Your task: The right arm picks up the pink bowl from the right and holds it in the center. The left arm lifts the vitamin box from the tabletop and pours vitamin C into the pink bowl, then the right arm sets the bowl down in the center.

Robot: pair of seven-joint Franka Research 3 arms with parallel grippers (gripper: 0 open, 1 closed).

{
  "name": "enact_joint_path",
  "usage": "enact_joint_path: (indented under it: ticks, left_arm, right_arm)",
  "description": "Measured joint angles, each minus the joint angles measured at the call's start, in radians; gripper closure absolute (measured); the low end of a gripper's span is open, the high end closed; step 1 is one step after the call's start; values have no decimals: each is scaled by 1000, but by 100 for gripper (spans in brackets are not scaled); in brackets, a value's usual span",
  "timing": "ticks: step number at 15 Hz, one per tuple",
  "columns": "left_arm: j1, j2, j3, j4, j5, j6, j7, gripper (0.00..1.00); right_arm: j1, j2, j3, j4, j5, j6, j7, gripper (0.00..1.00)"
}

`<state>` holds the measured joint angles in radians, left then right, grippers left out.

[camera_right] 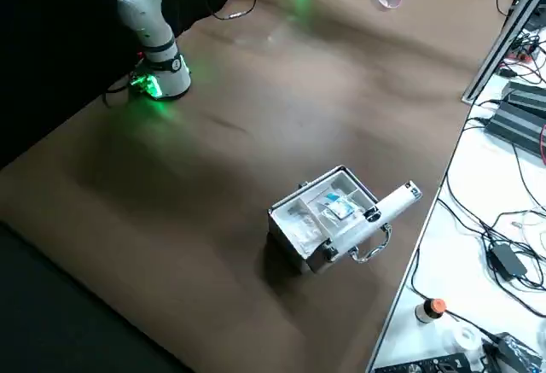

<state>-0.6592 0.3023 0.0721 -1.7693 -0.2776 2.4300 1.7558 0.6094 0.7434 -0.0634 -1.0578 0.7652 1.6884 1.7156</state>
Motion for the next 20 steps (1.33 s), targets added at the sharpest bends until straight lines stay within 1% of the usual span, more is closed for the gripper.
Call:
enact_joint_path:
  ticks: [5, 7, 11, 14, 17, 19, 20]
  left_arm:
    - [43, 0, -3, 16, -127, -8, -196, 65]
    - [67, 0, -4, 32, -216, -36, -242, 65]
    - [143, 0, -5, 56, -414, -165, -257, 65]
    - [241, 1, -12, 65, -542, -277, -235, 65]
    - [339, 7, -20, 73, -652, -391, -175, 65]
    - [406, 23, -24, 73, -720, -479, -109, 65]
    - [479, 52, -31, 73, -783, -573, -21, 65]
  right_arm:
    - [-2, 0, -1, 1, 0, 12, -1, 98]
    - [-2, 2, -1, -1, 0, 18, -1, 98]
    - [2, 29, 0, -4, -16, 44, -20, 98]
    - [15, 78, 1, -13, -62, 101, -52, 98]
    - [30, 128, 2, -38, -150, 184, -121, 98]
    - [39, 141, 3, -57, -205, 235, -180, 98]
    - [43, 141, 2, -62, -219, 265, -254, 98]
